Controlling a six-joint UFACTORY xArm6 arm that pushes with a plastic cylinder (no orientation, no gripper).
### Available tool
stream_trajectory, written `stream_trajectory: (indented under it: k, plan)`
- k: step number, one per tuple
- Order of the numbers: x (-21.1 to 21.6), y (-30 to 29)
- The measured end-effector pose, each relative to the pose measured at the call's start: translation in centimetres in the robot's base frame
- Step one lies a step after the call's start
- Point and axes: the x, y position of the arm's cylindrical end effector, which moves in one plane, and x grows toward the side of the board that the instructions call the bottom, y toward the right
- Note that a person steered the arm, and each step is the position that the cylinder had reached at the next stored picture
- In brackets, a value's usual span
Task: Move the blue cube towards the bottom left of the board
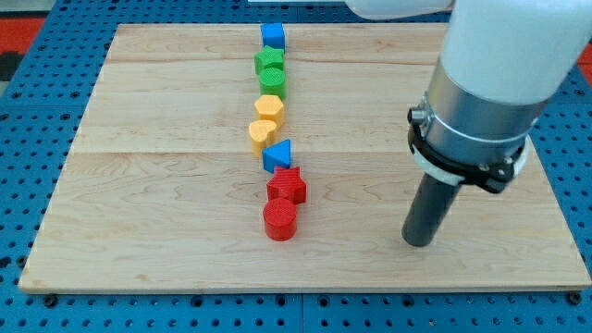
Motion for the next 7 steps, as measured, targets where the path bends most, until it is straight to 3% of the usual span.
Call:
stream_trajectory:
  k: [2,3,4,7]
  plan:
    - [-1.5,0.1]
    - [-6.2,2.2]
    - [-13.6,4.1]
    - [-25.6,4.6]
